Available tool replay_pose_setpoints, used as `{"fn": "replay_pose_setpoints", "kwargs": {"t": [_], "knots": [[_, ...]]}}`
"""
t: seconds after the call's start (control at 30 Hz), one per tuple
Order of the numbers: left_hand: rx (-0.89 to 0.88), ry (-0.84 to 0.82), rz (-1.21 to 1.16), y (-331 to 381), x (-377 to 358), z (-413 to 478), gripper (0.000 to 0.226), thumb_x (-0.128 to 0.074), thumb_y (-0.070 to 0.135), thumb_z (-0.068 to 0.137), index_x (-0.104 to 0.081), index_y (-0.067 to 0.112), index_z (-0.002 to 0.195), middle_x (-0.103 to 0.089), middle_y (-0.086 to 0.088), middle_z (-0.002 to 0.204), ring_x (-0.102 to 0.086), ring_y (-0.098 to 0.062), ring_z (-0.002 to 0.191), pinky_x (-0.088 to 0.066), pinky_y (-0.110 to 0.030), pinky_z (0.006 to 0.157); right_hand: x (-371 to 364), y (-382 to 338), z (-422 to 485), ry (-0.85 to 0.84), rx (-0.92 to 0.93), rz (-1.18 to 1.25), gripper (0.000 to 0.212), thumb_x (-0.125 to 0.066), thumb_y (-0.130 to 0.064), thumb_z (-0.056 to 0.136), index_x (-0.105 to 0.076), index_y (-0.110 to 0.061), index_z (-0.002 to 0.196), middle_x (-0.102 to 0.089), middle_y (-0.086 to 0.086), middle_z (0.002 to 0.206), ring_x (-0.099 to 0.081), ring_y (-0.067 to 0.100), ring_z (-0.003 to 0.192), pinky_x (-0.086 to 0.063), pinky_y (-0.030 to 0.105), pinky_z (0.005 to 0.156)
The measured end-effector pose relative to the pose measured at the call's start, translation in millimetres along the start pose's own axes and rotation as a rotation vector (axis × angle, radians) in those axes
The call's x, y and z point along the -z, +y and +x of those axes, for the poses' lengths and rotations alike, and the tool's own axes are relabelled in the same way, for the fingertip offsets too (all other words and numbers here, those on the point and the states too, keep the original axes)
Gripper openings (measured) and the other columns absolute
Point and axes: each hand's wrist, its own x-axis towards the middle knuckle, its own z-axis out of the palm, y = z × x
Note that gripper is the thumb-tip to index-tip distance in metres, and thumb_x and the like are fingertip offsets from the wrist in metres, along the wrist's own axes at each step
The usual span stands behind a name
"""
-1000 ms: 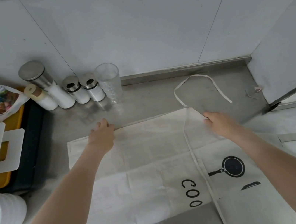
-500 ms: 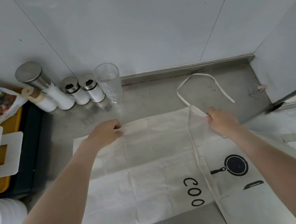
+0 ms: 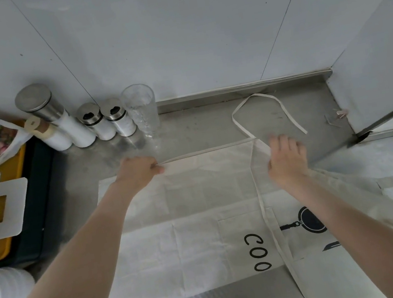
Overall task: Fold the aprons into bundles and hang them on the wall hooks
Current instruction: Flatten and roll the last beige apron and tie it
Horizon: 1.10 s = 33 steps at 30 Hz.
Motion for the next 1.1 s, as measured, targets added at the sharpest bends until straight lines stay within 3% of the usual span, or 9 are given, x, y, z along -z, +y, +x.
{"fn": "replay_pose_setpoints", "kwargs": {"t": [0.1,0.2,0.47,0.53,0.6,0.67,0.83,0.97,1.1], "knots": [[0.029,-0.031,0.150,4,-3,3,0.039,-0.030,0.046,0.103,-0.062,0.024,0.101,-0.064,0.004,0.105,-0.056,-0.016,0.109,-0.023,-0.033,0.097,-9,-10,-7,0.002,0.355,0.141,0.069,-0.052,0.001,0.083,-0.034,-0.029,0.142,-0.044,0.002,0.121,-0.040,0.025,0.115,-0.032,0.036,0.095],[0.070,-0.021,0.292,13,-6,3,0.042,-0.020,0.039,0.106,-0.061,0.029,0.107,-0.065,0.008,0.102,-0.058,-0.013,0.102,-0.023,-0.032,0.096,-19,-13,-14,-0.242,0.480,0.299,0.036,-0.044,-0.003,0.091,-0.052,-0.020,0.121,-0.053,0.000,0.117,-0.048,0.024,0.112,-0.040,0.037,0.092],[0.152,0.002,0.417,27,-15,2,0.034,-0.031,0.020,0.101,-0.063,0.030,0.103,-0.067,0.011,0.103,-0.057,-0.010,0.102,-0.022,-0.031,0.102,21,-12,9,-0.354,0.009,0.973,0.023,-0.044,-0.017,0.097,-0.053,-0.017,0.076,-0.059,0.006,0.063,-0.055,0.019,0.057,-0.043,0.029,0.061],[0.155,0.017,0.427,27,-19,1,0.029,-0.034,0.019,0.099,-0.060,0.027,0.106,-0.067,0.008,0.105,-0.056,-0.013,0.105,-0.024,-0.031,0.100,34,-7,31,-0.129,-0.206,1.299,0.008,-0.048,-0.019,0.096,-0.053,-0.016,0.091,-0.060,0.007,0.069,-0.055,0.019,0.060,-0.045,0.032,0.064],[0.152,0.053,0.407,28,-22,0,0.027,-0.037,0.010,0.095,-0.056,0.023,0.110,-0.064,0.005,0.107,-0.055,-0.017,0.105,-0.026,-0.034,0.096,41,4,52,0.020,-0.320,1.543,0.035,-0.056,-0.021,0.093,-0.041,-0.018,0.125,-0.058,0.002,0.080,-0.056,0.017,0.070,-0.049,0.034,0.071],[0.123,0.108,0.351,31,-25,-2,0.027,-0.039,0.007,0.093,-0.051,0.019,0.114,-0.061,0.001,0.111,-0.054,-0.021,0.106,-0.026,-0.035,0.091,39,12,59,0.010,-0.270,1.402,0.066,-0.058,-0.018,0.086,-0.026,-0.020,0.143,-0.056,-0.004,0.082,-0.055,0.014,0.074,-0.047,0.033,0.075],[-0.087,0.165,0.095,36,-32,4,0.019,-0.037,0.021,0.102,-0.054,0.015,0.110,-0.063,-0.004,0.112,-0.057,-0.023,0.105,-0.022,-0.032,0.088,0,11,44,-0.198,-0.143,0.793,0.013,-0.059,-0.009,0.082,-0.051,-0.008,0.092,-0.049,0.011,0.087,-0.050,0.025,0.082,-0.035,0.031,0.061],[-0.065,0.077,0.179,34,-29,8,0.023,-0.034,0.020,0.103,-0.056,0.016,0.105,-0.064,-0.004,0.106,-0.057,-0.023,0.104,-0.025,-0.033,0.089,-16,16,39,-0.165,-0.104,0.642,0.009,-0.059,-0.011,0.084,-0.059,-0.006,0.092,-0.053,0.014,0.098,-0.053,0.032,0.098,-0.043,0.039,0.088],[-0.068,-0.045,0.276,20,-23,13,0.023,-0.036,0.014,0.099,-0.053,0.025,0.111,-0.063,0.006,0.110,-0.052,-0.016,0.108,-0.022,-0.032,0.086,-10,20,38,-0.278,0.037,0.597,0.011,-0.064,-0.014,0.081,-0.055,-0.012,0.086,-0.055,0.012,0.091,-0.052,0.028,0.085,-0.032,0.031,0.063]]}}
